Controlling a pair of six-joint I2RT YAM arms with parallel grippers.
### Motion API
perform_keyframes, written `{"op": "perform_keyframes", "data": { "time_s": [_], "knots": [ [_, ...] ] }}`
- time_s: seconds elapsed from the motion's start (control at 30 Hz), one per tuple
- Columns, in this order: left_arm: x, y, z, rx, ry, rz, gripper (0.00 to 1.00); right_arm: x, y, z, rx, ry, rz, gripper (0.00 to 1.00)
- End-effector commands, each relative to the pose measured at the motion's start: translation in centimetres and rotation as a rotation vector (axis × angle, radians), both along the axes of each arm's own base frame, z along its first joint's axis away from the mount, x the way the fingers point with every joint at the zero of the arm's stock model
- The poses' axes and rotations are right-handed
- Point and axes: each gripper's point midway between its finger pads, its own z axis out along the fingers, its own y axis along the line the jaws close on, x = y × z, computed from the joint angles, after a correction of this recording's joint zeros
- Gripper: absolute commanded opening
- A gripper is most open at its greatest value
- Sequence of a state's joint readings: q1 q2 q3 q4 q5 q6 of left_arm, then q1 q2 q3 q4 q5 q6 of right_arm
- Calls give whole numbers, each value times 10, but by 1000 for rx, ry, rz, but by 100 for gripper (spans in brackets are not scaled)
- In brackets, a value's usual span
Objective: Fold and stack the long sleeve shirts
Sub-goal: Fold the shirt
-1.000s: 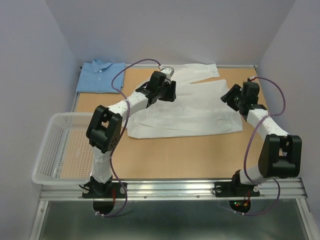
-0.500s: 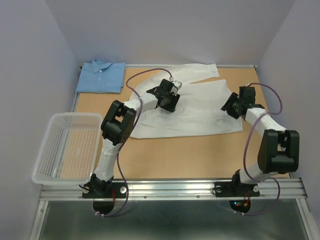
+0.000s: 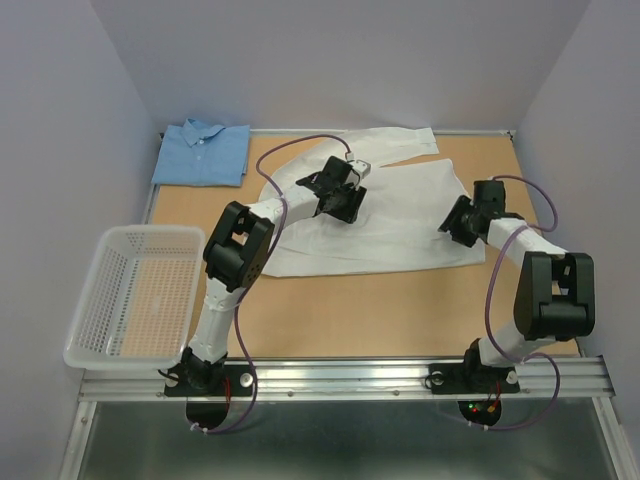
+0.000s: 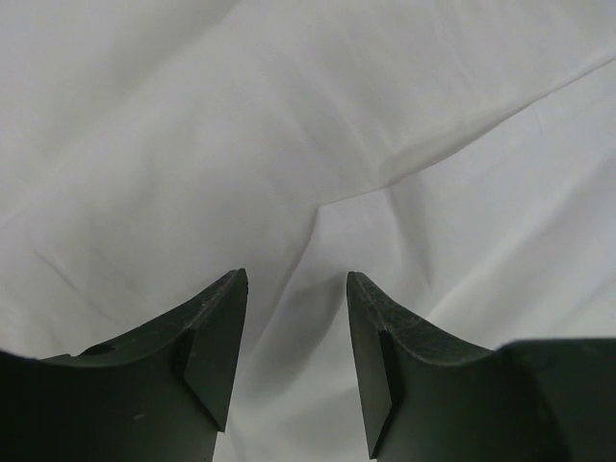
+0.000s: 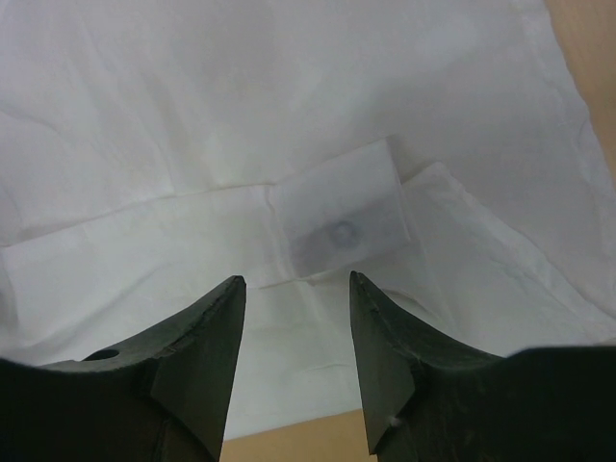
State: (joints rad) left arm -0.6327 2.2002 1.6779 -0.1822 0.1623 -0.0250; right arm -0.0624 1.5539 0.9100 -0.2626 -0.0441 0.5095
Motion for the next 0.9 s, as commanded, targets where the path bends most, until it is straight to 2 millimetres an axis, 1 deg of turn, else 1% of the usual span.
{"op": "perform_keyframes", "data": {
  "time_s": [0.0, 0.07, 0.1, 0.13, 0.2, 0.23, 0.33, 0.37, 0.4, 0.57, 0.6, 0.63, 0.67, 0.7, 0.73, 0.83, 0.87],
  "knots": [
    [10, -9, 30, -38, -65, -10, 56, -10, -4, -16, -26, 35, -17, 52],
    [10, -10, 28, -40, -60, -12, 52, -14, -9, -22, -50, 49, -34, 51],
    [9, -11, 28, -43, -57, -14, 51, -15, -10, -23, -52, 52, -39, 50],
    [8, -12, 24, -44, -47, -18, 51, -16, -10, -25, -53, 58, -40, 50],
    [9, -14, 23, -51, -41, -20, 50, -21, -10, -32, -49, 77, -44, 50],
    [8, -15, 18, -51, -31, -25, 46, -21, -9, -34, -45, 77, -47, 50],
    [7, -18, 12, -57, -15, -32, 43, -26, -10, -41, -49, 92, -56, 50],
    [6, -18, 11, -60, -10, -34, 39, -27, -11, -41, -54, 94, -59, 50],
    [6, -20, 11, -66, -9, -36, 37, -30, -12, -44, -58, 100, -62, 50],
    [3, -23, 9, -87, 6, -48, 34, -37, -15, -52, -68, 123, -85, 49],
    [3, -23, 10, -88, 5, -49, 32, -40, -15, -55, -67, 133, -86, 49],
    [3, -24, 9, -89, 5, -51, 24, -41, -15, -55, -67, 131, -90, 49],
    [4, -23, 10, -88, 1, -48, 12, -42, -16, -55, -70, 133, -94, 49],
    [5, -23, 10, -88, 1, -47, 12, -42, -17, -56, -74, 134, -96, 49],
    [5, -22, 11, -87, -2, -47, 0, -42, -17, -56, -72, 134, -101, 49],
    [11, -18, 14, -74, -24, -27, 0, -47, -18, -60, -76, 148, -114, 48],
    [17, -12, 16, -64, -42, -5, 0, -51, -19, -63, -80, 158, -124, 48]
  ]
}}
